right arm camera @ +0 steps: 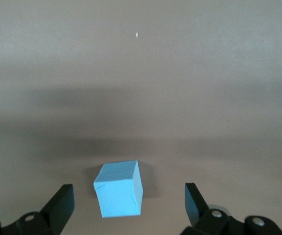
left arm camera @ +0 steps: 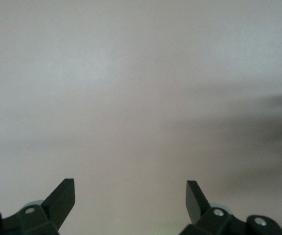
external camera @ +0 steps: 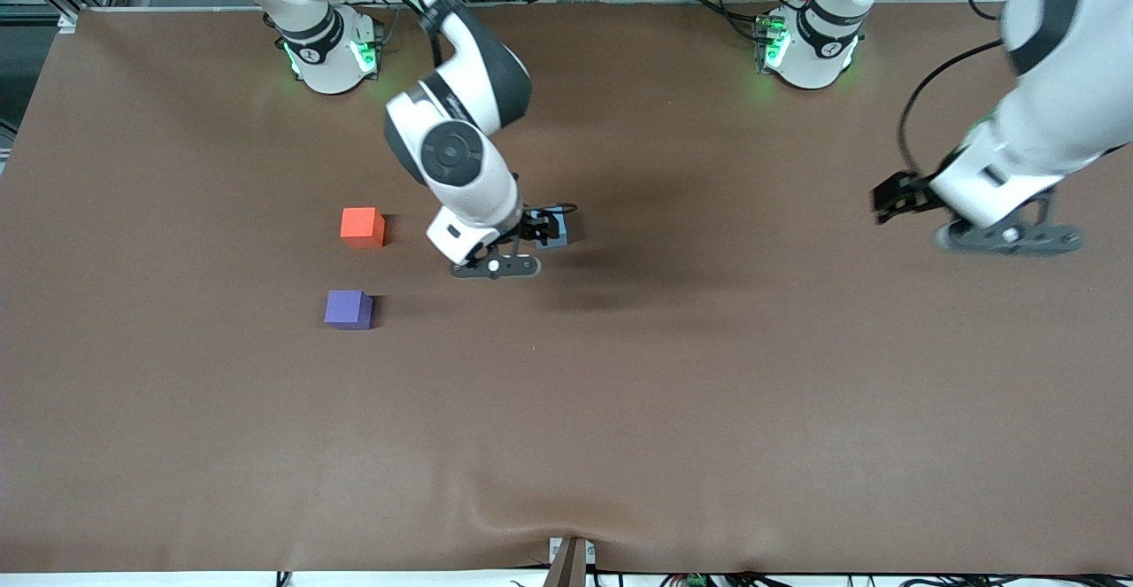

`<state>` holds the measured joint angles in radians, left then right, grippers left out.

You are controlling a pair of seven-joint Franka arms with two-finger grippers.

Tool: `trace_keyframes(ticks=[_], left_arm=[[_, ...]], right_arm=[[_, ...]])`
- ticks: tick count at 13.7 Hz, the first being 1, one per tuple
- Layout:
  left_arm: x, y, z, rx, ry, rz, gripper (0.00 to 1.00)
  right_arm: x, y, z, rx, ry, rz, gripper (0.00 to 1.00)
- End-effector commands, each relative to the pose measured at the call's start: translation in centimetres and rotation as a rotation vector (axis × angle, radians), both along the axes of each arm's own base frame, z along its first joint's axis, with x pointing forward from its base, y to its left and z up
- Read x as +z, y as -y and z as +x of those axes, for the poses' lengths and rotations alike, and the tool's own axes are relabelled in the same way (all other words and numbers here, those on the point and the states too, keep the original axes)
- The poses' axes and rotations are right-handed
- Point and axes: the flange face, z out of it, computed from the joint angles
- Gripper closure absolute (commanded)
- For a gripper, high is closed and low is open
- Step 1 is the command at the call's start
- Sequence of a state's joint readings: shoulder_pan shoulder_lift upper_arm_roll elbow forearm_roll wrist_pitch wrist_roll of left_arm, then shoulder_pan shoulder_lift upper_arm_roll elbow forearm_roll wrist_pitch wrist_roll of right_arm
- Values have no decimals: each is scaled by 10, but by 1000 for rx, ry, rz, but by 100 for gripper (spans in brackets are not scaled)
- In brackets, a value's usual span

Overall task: Place blue block between orange and purple blocks
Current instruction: 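Grasp the blue cube with the right gripper while the left gripper withdraws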

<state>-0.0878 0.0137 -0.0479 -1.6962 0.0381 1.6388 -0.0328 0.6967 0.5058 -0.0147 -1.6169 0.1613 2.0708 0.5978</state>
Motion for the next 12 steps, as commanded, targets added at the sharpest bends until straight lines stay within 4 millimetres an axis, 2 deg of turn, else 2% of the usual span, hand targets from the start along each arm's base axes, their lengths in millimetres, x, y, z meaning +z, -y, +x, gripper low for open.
trace_keyframes(ticks=[1,2,4,7,10,12], left_arm=[[22,-19,-19,-11,-20,-1,0],[35,-20,-20,5,-19,0,0],[56,-22,-22,22,-7,-3,0],[70,-18,-27,52,-8,-10,0],[78,-4,-28,71,7,-10,0],[80,-7,-27,69,12,-10,0]], right_arm=[[-22,-3,-6,-4,17,-37,0],[-38,-15,-25,23,20,-38,0],[-66,-9,-43,29,33,-38,0],[-73,-30,-66,56,31,-37,0],[-73,-42,-77,45,38,-32,0],[-82,-48,-83,46,57,-19,0]])
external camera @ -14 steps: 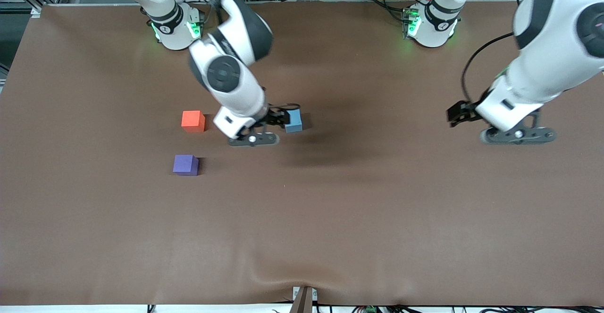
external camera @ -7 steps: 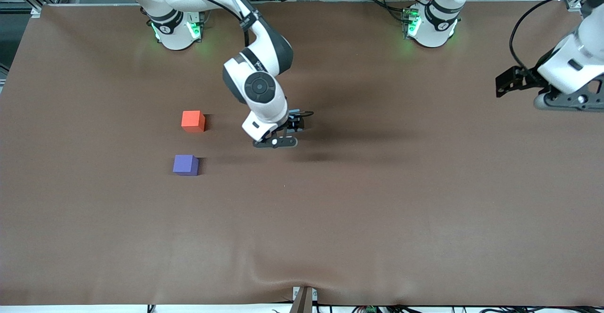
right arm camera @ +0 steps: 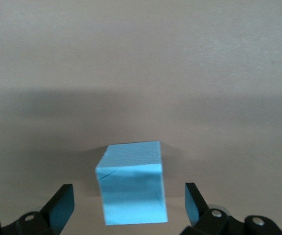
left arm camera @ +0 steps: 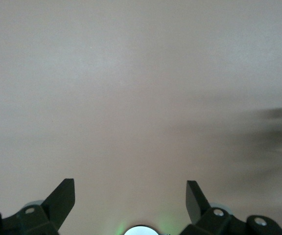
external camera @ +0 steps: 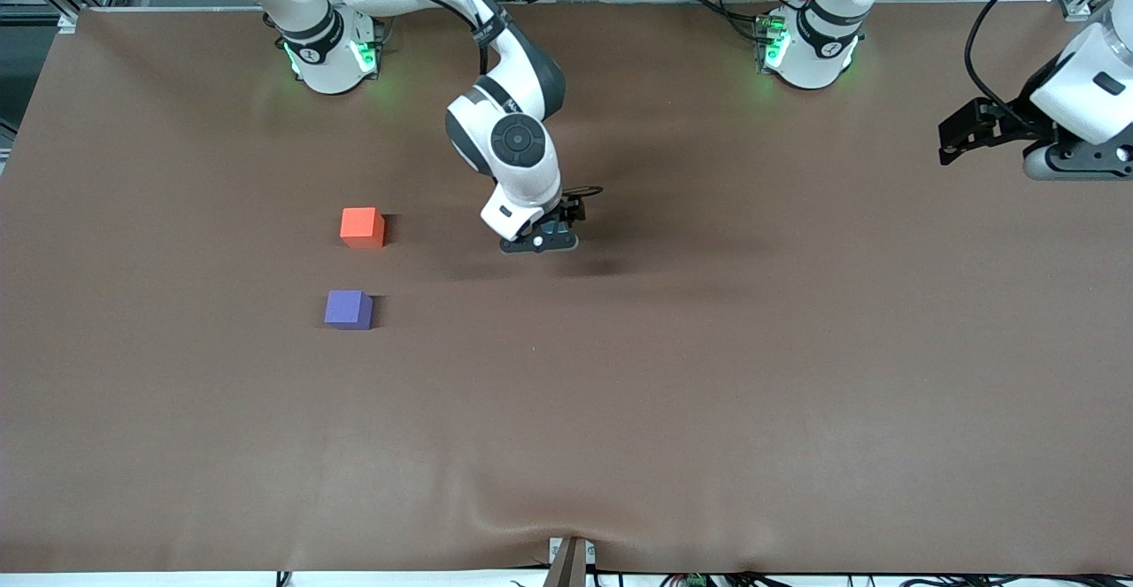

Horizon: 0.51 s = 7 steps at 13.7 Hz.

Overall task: Place blue block between orange and purple blocks
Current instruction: 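Grasp the blue cube with the right gripper while the left gripper withdraws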

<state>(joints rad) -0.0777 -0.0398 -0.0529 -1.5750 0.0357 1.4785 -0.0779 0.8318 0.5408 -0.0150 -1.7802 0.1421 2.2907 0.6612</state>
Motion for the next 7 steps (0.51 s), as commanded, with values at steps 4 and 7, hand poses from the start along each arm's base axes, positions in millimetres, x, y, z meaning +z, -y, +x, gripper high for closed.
trace_keyframes(ticks=[4,7], left_arm=[[8,-14,-4,-19,-28,-18,0],[13,-20,-3,-14,-18,-17,0]], right_arm=[[-20,0,-11,-1,20,-14,0],[-33,-5,-13,0,39,-1,0]])
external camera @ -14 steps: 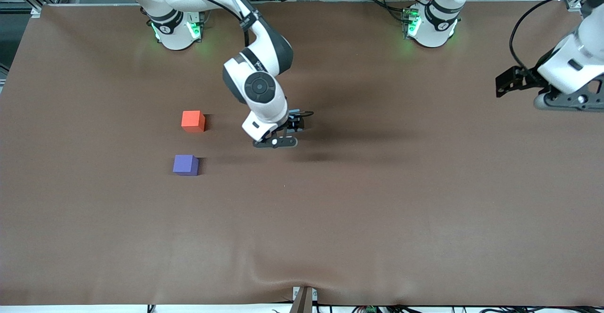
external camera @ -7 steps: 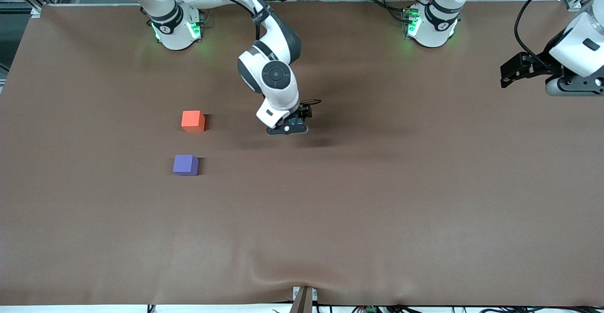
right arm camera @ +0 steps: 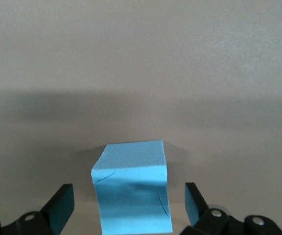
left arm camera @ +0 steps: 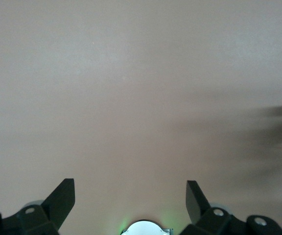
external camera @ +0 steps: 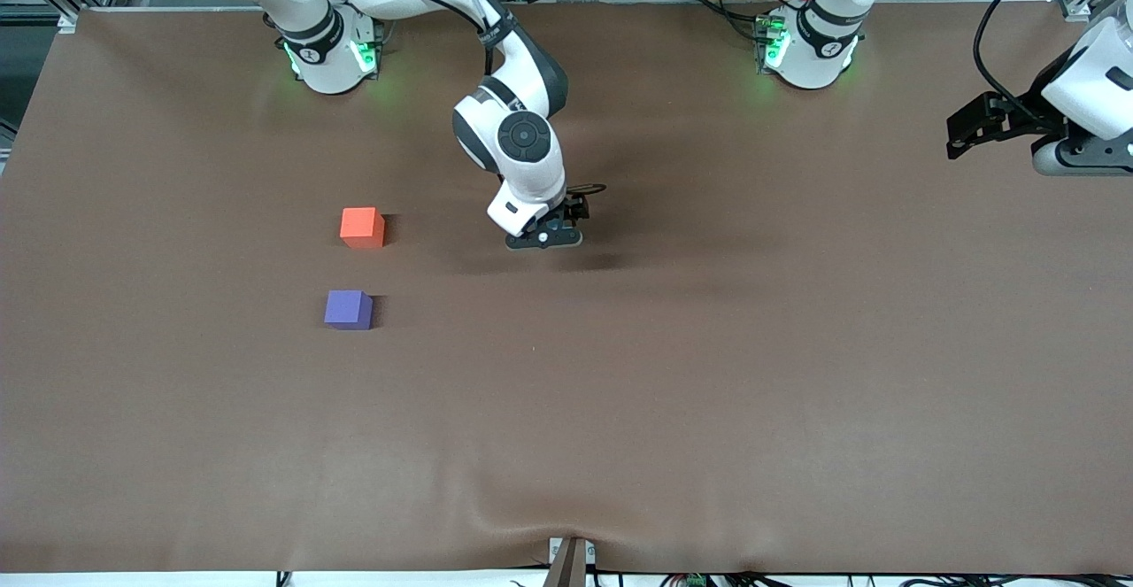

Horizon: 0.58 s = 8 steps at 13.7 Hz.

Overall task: Place blue block between orange and purple blocks
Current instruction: 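Grasp the blue cube with the right gripper while the left gripper withdraws, then carry the blue cube with the right gripper toward the orange cube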

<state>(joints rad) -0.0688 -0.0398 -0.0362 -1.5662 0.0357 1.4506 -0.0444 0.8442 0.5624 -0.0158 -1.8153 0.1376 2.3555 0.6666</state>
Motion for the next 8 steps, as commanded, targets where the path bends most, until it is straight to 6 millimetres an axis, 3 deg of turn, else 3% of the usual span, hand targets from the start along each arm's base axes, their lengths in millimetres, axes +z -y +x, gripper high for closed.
trace_keyframes(ticks=[1,3,4,5,7,8], left_arm=[[17,-7,-1,-1,15,-17,0],[23,-7,0,-1,30,-22,0],[26,-5,0,-4,36,-28,0],[26,-5,0,-7,34,-29,0],[26,-5,0,-1,36,-28,0],[26,-5,0,-4,36,-28,0]], right_arm=[[-14,-7,-5,-1,27,0,0],[-15,-7,-6,1,25,-2,0],[-15,-7,-7,3,22,-5,6],[-14,-8,-7,4,23,-3,42],[-11,-5,-2,6,23,-2,84],[-7,-1,3,4,19,-8,100]])
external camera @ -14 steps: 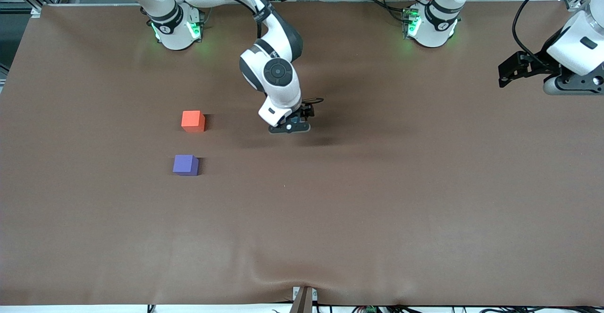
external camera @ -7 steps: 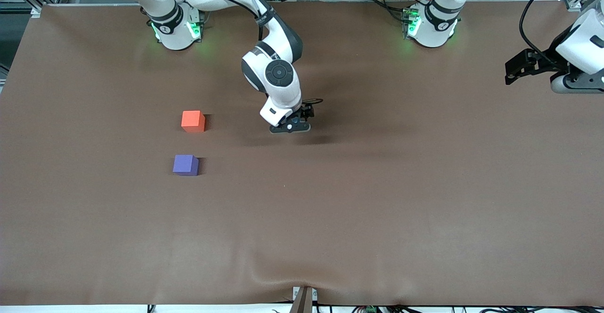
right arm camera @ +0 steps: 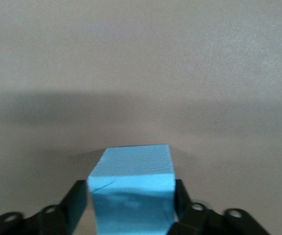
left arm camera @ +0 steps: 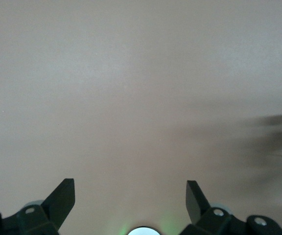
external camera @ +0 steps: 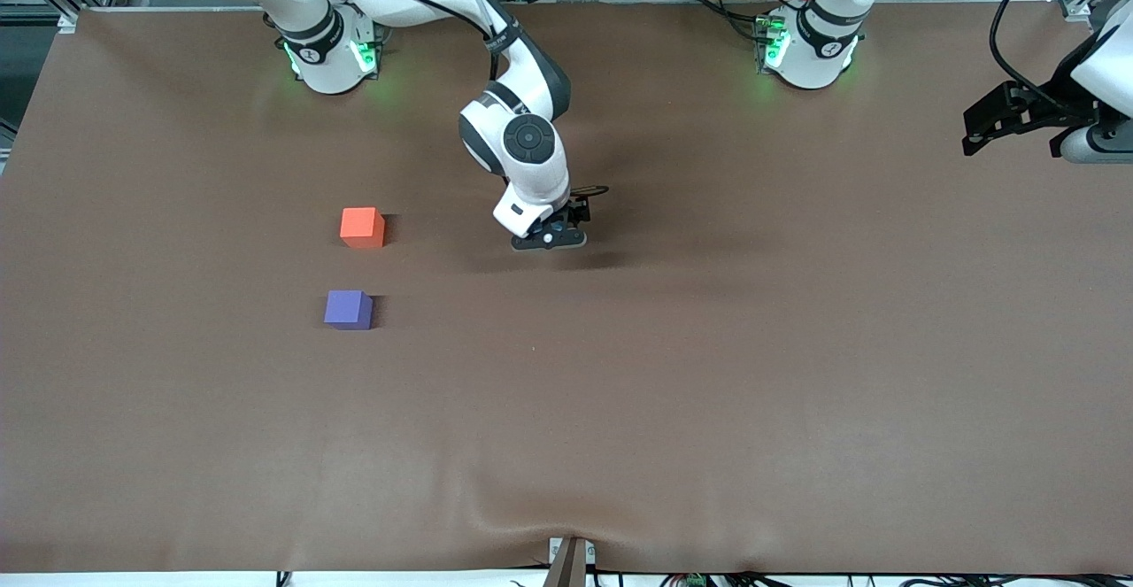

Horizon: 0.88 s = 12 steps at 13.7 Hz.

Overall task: Place blue block between orange and purple blocks
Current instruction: 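Carry the blue cube with the right gripper toward the orange cube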

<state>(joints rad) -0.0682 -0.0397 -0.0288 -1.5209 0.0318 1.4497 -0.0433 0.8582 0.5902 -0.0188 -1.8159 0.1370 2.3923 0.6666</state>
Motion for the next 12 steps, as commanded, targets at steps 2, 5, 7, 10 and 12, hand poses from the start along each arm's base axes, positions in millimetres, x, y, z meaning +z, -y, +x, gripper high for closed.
trace_keyframes(ticks=[2,5,7,10,12], left_arm=[[5,-1,0,-11,-7,-20,0],[4,-1,0,-11,-9,-20,0],[4,-1,0,-10,-9,-18,0],[4,-1,0,-10,-9,-18,0],[4,-1,0,-10,-9,-18,0]], right_arm=[[40,24,28,-41,-40,-45,100],[99,102,79,-42,-108,-60,100],[128,165,110,-46,-126,-47,100],[127,252,123,-100,-151,-44,100],[122,278,116,-103,-132,-77,100]])
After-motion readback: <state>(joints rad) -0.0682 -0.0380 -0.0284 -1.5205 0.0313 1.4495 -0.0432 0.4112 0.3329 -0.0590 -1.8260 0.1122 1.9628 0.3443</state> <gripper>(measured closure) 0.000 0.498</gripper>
